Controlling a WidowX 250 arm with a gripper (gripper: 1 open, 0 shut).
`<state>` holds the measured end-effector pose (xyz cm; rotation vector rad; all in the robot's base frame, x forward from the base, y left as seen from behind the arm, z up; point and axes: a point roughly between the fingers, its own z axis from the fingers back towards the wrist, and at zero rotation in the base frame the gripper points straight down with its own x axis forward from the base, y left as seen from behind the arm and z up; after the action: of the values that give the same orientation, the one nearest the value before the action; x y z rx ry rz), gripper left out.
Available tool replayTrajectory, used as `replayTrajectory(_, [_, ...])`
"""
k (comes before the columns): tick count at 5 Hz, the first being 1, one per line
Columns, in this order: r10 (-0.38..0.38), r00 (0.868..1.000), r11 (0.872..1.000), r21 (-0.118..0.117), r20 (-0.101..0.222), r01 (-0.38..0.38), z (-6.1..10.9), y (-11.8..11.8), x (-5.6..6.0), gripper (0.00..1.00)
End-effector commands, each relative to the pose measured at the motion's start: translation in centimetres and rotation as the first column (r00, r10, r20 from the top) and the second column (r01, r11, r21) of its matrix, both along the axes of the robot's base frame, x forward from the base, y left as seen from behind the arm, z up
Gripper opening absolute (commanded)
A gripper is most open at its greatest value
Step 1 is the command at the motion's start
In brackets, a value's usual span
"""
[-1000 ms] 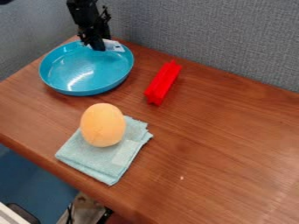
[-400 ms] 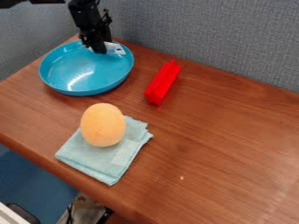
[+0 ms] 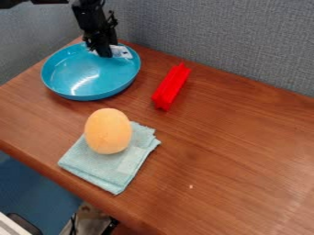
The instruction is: Put the toothpaste on the blue plate
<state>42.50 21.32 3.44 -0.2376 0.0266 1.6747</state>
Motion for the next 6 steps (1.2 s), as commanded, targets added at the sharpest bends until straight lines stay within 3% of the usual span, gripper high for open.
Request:
replayTrajectory(1, [0.004,0.996,0.999,0.036,0.09,-0.008,4.6,0.5,0.6,0.0])
replayTrajectory(6, [0.025,0.996,1.0,0.008,0.089,-0.025,5.8,0.7,-0.1,0.0])
